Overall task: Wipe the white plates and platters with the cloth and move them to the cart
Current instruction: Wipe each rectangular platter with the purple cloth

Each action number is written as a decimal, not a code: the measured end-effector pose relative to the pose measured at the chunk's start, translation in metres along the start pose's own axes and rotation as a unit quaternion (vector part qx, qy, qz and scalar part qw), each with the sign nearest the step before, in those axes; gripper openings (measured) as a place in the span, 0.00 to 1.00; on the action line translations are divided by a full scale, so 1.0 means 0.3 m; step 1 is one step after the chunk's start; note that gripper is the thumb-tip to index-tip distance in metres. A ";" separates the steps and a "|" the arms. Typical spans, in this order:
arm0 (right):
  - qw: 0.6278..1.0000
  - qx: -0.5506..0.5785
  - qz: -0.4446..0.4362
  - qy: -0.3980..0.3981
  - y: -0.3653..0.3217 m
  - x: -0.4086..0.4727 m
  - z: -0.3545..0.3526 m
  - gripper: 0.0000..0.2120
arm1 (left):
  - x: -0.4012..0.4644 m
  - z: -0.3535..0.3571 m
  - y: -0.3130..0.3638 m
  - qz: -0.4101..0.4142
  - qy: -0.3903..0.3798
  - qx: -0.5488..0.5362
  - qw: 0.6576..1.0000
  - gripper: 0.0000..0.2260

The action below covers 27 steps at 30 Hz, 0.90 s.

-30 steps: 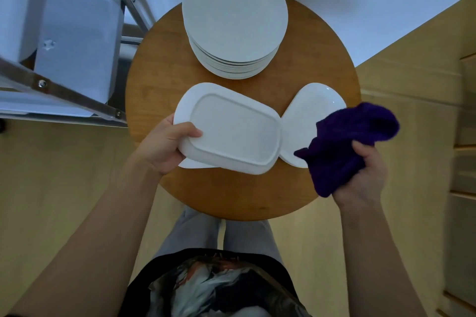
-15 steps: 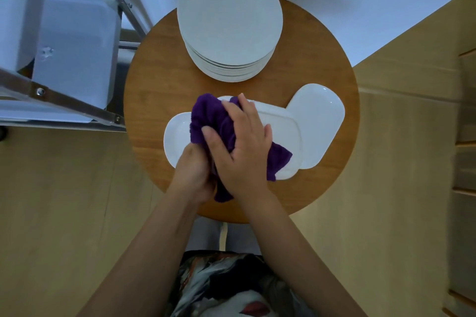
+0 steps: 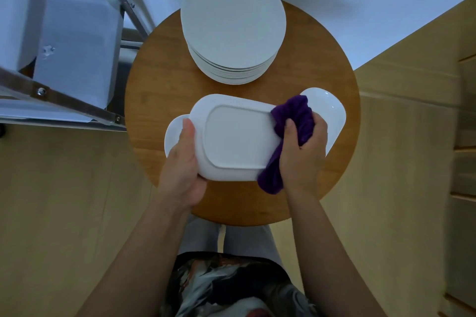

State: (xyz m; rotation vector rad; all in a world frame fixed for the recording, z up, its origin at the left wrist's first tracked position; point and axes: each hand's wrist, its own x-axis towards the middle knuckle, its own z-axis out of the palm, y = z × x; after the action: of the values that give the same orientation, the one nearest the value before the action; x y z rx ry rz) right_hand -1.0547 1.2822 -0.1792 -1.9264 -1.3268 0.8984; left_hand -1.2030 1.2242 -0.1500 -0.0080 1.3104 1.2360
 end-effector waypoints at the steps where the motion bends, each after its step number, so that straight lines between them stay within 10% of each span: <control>1: 0.999 0.013 0.027 0.017 0.002 -0.020 0.002 0.19 | 0.001 0.015 -0.008 0.006 0.009 -0.001 1.000 0.30; 6: 0.994 0.082 0.070 0.030 -0.043 -0.175 0.050 0.14 | 0.010 0.102 -0.051 0.005 0.065 0.043 0.997 0.12; 11: 0.964 0.218 0.113 -0.101 -0.140 -0.195 0.019 0.11 | -0.033 0.111 -0.004 0.101 0.003 0.216 0.971 0.19; 17: 0.928 0.293 0.144 -0.180 -0.222 -0.135 -0.057 0.45 | -0.093 0.163 -0.004 0.331 -0.080 0.409 0.846 0.11; 23: 0.941 0.237 0.170 -0.173 -0.173 -0.125 -0.093 0.29 | -0.097 0.111 -0.015 0.308 -0.141 0.577 0.743 0.32; 27: 0.946 0.232 0.170 -0.148 -0.113 -0.120 -0.102 0.19 | -0.118 0.091 -0.055 0.274 -0.146 0.547 0.778 0.31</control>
State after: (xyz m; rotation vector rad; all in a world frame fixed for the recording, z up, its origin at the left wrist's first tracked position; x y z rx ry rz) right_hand -1.0569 1.2547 -0.1279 -1.7078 -0.8338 1.5662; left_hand -1.1646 1.2106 -0.1253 1.4319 1.6233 0.6941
